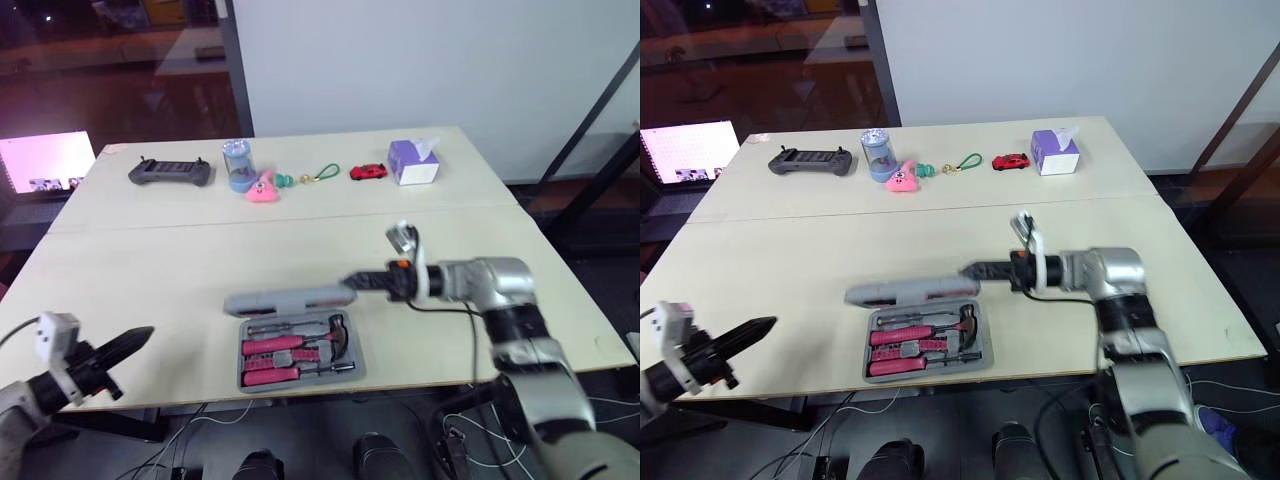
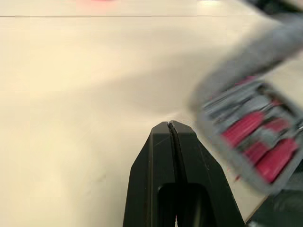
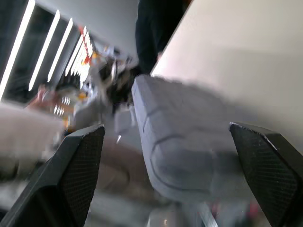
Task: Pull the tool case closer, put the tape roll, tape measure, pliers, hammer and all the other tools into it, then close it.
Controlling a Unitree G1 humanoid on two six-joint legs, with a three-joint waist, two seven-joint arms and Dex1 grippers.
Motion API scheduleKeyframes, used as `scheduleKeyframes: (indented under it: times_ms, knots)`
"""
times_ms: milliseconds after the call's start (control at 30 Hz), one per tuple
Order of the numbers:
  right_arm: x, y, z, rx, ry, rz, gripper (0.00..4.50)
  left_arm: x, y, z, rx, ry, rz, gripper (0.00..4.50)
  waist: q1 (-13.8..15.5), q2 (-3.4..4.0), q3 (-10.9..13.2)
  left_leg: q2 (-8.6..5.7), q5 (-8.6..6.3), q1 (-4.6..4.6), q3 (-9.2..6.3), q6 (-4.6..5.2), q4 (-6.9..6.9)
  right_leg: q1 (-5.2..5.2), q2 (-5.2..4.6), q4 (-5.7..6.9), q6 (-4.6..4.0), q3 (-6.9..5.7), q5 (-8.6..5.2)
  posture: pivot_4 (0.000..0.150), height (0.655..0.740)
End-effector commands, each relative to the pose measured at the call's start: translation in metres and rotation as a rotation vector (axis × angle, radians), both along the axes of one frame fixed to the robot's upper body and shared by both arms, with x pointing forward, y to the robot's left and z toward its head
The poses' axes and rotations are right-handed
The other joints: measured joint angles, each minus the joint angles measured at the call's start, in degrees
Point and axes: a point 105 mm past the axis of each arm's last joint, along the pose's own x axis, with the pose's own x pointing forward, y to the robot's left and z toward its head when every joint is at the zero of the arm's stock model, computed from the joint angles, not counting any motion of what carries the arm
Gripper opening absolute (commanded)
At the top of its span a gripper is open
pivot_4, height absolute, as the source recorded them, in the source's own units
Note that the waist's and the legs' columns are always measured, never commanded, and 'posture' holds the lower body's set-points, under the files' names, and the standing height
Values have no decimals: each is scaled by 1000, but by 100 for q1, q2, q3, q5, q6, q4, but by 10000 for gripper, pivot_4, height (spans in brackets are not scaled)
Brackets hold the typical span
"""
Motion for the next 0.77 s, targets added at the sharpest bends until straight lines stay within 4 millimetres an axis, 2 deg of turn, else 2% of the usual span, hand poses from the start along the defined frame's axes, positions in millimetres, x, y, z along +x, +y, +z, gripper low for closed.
scheduleKeyframes:
  times_ms: [33,100,133,300,467,567,667,767]
  knots:
    - [-15,-13,46,98,-140,12,44379,2,10,13,142,-27,32,0,52,0,3,0,0,4,1,0,2,1,2,4,0,1,0,1500,7400]
    - [-19,-33,64,99,-264,-59,44379,6,13,18,232,-34,53,0,119,2,7,1,1,4,-1,-1,4,3,3,11,0,0,0,1500,7400]
    - [-18,-41,64,52,-348,-103,44379,8,14,18,282,-37,56,0,173,1,7,0,1,4,0,-1,7,7,2,9,0,0,0,1500,7400]
    - [-24,-68,47,-198,-653,-189,44379,15,7,22,398,-81,41,0,246,-17,1,1,-1,7,-1,1,3,24,2,-16,2,-8,0,1500,7400]
    - [-33,-85,22,-365,-797,-213,44379,15,-2,21,426,-76,-5,0,196,-17,3,2,-1,12,5,1,4,23,1,-8,2,-4,0,1500,7400]
    - [-35,-93,19,-417,-867,-261,44379,13,-7,20,433,-61,-37,0,198,-17,3,3,-1,16,7,1,4,25,2,-8,2,-2,0,1500,7400]
    - [-39,-98,15,-469,-896,-290,44379,13,-2,24,440,-53,-50,0,208,-19,4,3,-1,14,6,1,3,25,2,-8,2,-3,0,1500,7400]
    - [-40,-96,17,-483,-921,-301,44379,11,0,27,446,-44,-82,0,209,-19,5,2,-1,16,6,1,5,30,2,-9,2,-3,0,1500,7400]
